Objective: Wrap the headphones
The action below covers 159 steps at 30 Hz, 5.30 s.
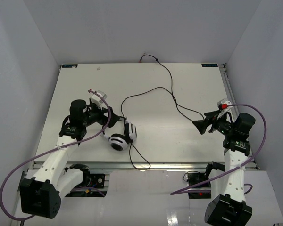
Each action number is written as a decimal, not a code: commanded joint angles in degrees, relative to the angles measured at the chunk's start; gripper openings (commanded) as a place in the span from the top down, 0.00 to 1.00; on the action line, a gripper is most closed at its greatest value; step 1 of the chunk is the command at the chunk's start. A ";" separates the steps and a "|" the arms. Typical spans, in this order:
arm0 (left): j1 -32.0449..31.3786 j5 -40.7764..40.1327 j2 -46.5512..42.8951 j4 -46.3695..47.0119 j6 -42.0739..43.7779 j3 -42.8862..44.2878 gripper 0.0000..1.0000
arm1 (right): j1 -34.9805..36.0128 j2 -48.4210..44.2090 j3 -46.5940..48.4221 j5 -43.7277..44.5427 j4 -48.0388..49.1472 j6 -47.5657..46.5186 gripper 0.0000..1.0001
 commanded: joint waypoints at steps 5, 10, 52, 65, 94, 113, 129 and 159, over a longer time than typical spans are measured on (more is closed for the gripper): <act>-1.33 -6.54 4.33 -20.96 27.64 11.57 0.20 | 1.57 3.18 4.09 -13.91 -14.63 -20.76 0.10; -2.27 -10.51 9.47 -25.50 31.67 15.26 0.24 | 3.68 6.97 7.57 -21.76 -36.06 -48.08 0.10; -7.45 -10.27 49.42 -22.71 41.74 25.65 0.80 | 4.68 7.65 6.49 -25.55 -51.47 -72.98 0.10; -5.24 -26.49 35.17 -14.46 20.73 20.02 1.00 | 4.67 8.06 6.09 -24.37 -48.37 -69.08 0.10; -2.97 -14.66 48.96 -18.41 20.50 29.06 0.41 | 4.67 6.51 2.10 -22.98 -34.08 -53.48 0.10; -1.31 -9.39 51.79 -18.37 10.05 26.15 1.00 | 4.67 5.61 2.46 -22.19 -33.59 -52.44 0.10; -2.54 -4.61 12.77 -16.08 -2.84 11.55 1.00 | 30.64 13.43 19.71 0.59 -14.29 -23.40 0.07; -8.15 9.33 -4.14 -24.48 -7.23 16.02 1.00 | 55.60 72.14 61.53 -16.29 -14.11 -48.80 0.05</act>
